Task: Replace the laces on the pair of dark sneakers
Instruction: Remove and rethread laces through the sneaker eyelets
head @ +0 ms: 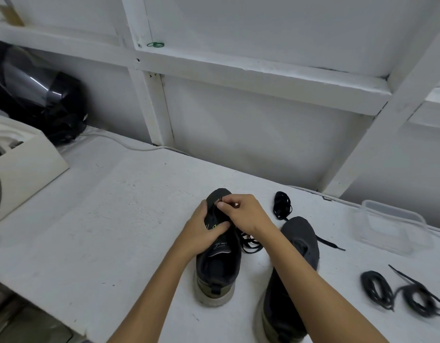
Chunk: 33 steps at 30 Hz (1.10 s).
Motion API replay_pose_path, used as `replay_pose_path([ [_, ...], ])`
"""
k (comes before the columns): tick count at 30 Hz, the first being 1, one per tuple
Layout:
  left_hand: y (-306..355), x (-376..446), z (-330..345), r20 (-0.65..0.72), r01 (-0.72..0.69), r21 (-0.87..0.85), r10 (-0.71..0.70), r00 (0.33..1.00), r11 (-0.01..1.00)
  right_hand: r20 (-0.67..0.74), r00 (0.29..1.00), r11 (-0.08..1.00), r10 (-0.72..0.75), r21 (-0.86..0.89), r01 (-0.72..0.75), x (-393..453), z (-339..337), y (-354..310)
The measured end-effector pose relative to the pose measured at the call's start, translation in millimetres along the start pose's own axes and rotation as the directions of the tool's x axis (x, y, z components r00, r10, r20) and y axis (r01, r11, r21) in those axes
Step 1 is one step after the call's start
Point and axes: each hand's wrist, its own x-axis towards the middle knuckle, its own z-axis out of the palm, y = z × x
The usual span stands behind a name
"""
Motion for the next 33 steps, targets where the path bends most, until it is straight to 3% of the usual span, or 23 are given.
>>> replay_pose_path([
  [3,10.1,4.2,-1.4,0.079,0.056,0.059,-0.060,0.995,0.997,0.008,1.000,1.000,0.001,-0.012,-0.001,3.8,-4.0,-2.3],
  [8,15.8,6.1,-2.1,0.149,0.132,-0.024,-0.127,0.981,0.991,0.065,0.998,1.000,0.015,-0.022,-0.013,6.6,-9.6,-5.8],
  [12,14.1,7.1,8.4,0.060,0.140,0.114,-0.148,0.987,0.984,0.081,0.997,0.996,-0.001,-0.090,0.008,6.8,-15.7,-14.4],
  [16,14.0,7.1,12.1,0.026,0.138,0.134,-0.143,0.989,0.981,0.076,0.996,0.992,-0.055,-0.106,0.063,1.3,-18.5,-31.5],
  [24,14.2,6.7,13.5,0.007,0.154,0.137,-0.157,0.988,0.978,0.032,0.990,0.941,-0.137,0.316,0.120,-9.0,-33.7,-88.4],
  [29,11.6,7.9,14.3,0.004,0.181,0.162,-0.184,0.983,0.970,-0.038,0.969,0.786,-0.246,0.577,0.222,-2.4,-48.8,-120.4],
  [31,10.6,8.2,15.0,0.003,0.181,0.179,-0.185,0.983,0.967,-0.054,0.965,0.886,-0.258,0.384,0.258,3.4,-51.5,-120.3],
  [33,9.2,8.5,15.9,0.004,0.176,0.192,-0.181,0.984,0.965,-0.012,0.979,0.976,-0.205,-0.072,0.204,7.2,-50.3,-111.2],
])
